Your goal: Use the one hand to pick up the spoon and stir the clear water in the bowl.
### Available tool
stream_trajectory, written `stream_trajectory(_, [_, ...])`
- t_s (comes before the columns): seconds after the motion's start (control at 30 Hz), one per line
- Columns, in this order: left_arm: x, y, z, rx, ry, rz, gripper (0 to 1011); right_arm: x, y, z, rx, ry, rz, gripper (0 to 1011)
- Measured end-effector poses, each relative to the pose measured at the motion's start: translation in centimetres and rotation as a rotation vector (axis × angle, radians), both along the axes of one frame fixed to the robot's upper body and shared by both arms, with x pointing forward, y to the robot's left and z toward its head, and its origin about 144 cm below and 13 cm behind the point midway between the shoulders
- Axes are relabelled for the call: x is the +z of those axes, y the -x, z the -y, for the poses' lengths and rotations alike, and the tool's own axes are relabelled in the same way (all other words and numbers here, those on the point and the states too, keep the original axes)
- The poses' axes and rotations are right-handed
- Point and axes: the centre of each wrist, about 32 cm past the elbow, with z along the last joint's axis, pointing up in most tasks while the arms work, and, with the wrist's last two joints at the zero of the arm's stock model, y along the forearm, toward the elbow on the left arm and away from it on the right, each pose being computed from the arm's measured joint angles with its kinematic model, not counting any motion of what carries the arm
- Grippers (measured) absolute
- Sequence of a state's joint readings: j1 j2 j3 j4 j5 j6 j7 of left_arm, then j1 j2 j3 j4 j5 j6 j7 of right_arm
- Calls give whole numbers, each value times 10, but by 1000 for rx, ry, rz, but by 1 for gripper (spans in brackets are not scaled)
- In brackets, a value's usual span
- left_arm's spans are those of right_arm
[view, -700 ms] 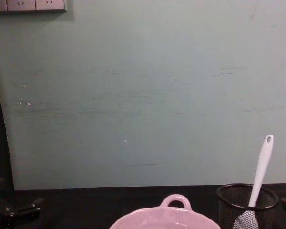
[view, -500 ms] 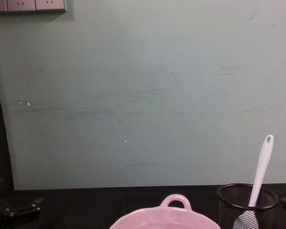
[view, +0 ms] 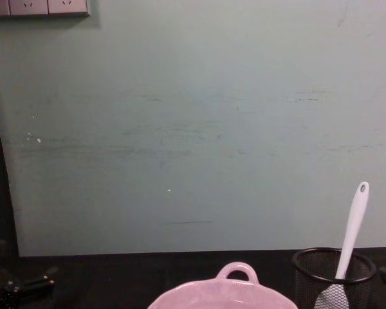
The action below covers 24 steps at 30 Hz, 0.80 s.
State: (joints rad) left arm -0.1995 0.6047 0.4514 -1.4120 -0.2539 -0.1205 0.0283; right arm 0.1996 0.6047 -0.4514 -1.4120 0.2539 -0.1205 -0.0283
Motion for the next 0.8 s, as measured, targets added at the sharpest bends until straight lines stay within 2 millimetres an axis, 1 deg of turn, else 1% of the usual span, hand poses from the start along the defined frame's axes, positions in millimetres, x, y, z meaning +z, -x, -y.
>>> stream_trajectory(0.13, [0, 0, 0, 0, 0, 0, 1011, 2, 0, 3, 8, -4, -4, 1004])
stream_trajectory(0.37, [0, 0, 0, 0, 0, 0, 1011, 25, 10, 20, -5, -105, -42, 1004])
stream_trajectory(0.4, [0, 0, 0, 0, 0, 0, 1011, 32, 13, 25, -6, -155, -60, 1004])
stream_trajectory(0.47, [0, 0, 0, 0, 0, 0, 1011, 41, 15, 31, -1, -220, -89, 1004])
stream_trajectory(0.5, [0, 0, 0, 0, 0, 0, 1011, 48, 16, 37, 8, -290, -126, 1004])
stream_trajectory(0.6, [0, 0, 0, 0, 0, 0, 1011, 60, 16, 45, 32, -401, -188, 1004])
stream_trajectory(0.63, [0, 0, 0, 0, 0, 0, 1011, 66, 15, 48, 50, -472, -230, 1004])
stream_trajectory(0.77, [0, 0, 0, 0, 0, 0, 1011, 77, 8, 53, 89, -606, -317, 1004])
stream_trajectory(0.8, [0, 0, 0, 0, 0, 0, 1011, 80, 4, 54, 106, -662, -361, 1004])
